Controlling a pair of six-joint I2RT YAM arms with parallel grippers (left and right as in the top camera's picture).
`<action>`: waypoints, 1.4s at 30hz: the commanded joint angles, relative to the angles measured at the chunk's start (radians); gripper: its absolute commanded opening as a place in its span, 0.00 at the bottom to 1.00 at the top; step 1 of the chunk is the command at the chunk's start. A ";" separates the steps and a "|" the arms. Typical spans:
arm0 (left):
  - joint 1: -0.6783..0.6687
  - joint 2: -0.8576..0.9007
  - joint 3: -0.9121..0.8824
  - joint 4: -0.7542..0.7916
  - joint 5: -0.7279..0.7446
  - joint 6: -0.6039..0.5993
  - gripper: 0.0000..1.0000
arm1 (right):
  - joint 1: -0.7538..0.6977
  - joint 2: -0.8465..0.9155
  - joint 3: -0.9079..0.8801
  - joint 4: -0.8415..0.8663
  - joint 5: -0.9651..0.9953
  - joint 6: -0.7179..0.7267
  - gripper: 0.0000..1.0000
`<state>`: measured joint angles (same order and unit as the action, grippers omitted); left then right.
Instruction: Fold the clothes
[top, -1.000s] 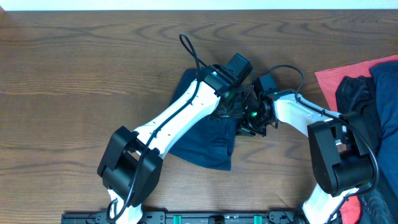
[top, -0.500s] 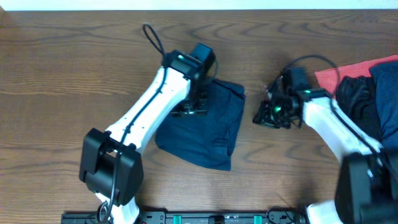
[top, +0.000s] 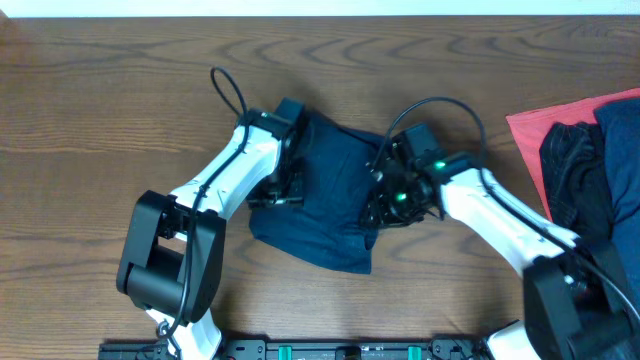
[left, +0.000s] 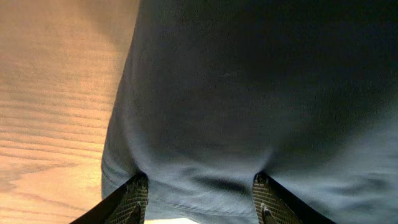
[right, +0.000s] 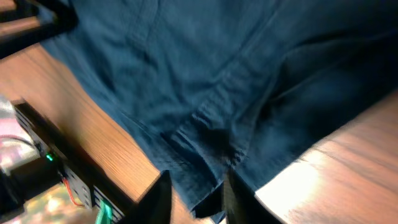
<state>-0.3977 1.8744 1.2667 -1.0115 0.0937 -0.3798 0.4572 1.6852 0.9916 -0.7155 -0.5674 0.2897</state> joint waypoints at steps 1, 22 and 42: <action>0.007 -0.011 -0.075 0.023 -0.016 0.021 0.56 | 0.040 0.064 -0.010 -0.005 0.003 0.025 0.16; 0.006 -0.011 -0.104 0.053 -0.011 0.020 0.56 | -0.175 -0.154 0.001 0.192 0.089 0.041 0.35; 0.007 -0.011 -0.104 0.056 0.002 0.021 0.62 | -0.291 0.092 0.002 0.336 0.400 0.097 0.01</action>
<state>-0.3943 1.8717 1.1774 -0.9600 0.0978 -0.3653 0.2260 1.7996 0.9867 -0.3775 -0.2031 0.3790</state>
